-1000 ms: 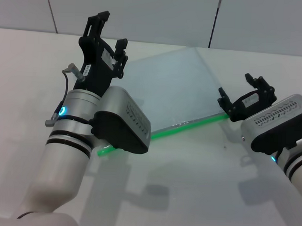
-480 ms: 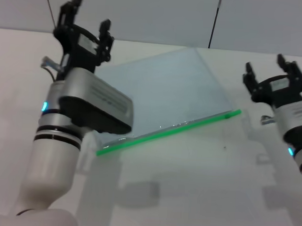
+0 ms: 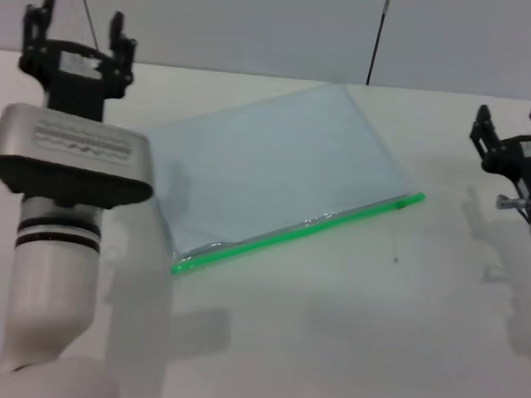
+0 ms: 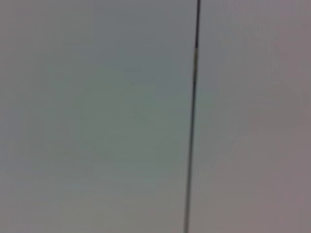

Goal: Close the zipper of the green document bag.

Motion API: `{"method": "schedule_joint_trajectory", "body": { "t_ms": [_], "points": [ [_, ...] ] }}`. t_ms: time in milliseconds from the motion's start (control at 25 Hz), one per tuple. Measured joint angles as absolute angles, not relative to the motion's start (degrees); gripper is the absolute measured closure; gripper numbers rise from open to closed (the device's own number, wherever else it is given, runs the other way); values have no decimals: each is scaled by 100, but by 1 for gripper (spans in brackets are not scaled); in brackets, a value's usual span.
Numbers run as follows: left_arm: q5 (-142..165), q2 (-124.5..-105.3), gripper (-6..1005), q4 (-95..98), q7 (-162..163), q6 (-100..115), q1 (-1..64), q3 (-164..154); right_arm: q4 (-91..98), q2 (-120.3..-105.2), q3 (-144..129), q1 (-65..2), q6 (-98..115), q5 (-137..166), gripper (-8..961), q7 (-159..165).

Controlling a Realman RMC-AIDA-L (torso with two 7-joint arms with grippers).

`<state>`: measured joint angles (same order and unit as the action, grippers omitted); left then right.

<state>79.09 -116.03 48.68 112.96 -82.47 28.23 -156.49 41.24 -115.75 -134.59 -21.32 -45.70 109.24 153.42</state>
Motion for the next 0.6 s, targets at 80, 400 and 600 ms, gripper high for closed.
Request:
{"method": "schedule_joint_trajectory", "body": {
  "t_ms": [80,400,600],
  "points": [
    [7909,-11605,258,4804,11496,-8275,2788,-15593,4073,-11573,-13427,-2135,-4566,10924,239,15502],
    [7868,-11628,258,4610,12149,-8332,2763,-15555,3956,-11579,-13344,-2180,-4561,10924,242,15691],
    [7706,-11625,258,4562,12321,-8333,2769,-15555,3888,-11586,-13320,-2212,-4561,10925,242,15699]
  ]
}}
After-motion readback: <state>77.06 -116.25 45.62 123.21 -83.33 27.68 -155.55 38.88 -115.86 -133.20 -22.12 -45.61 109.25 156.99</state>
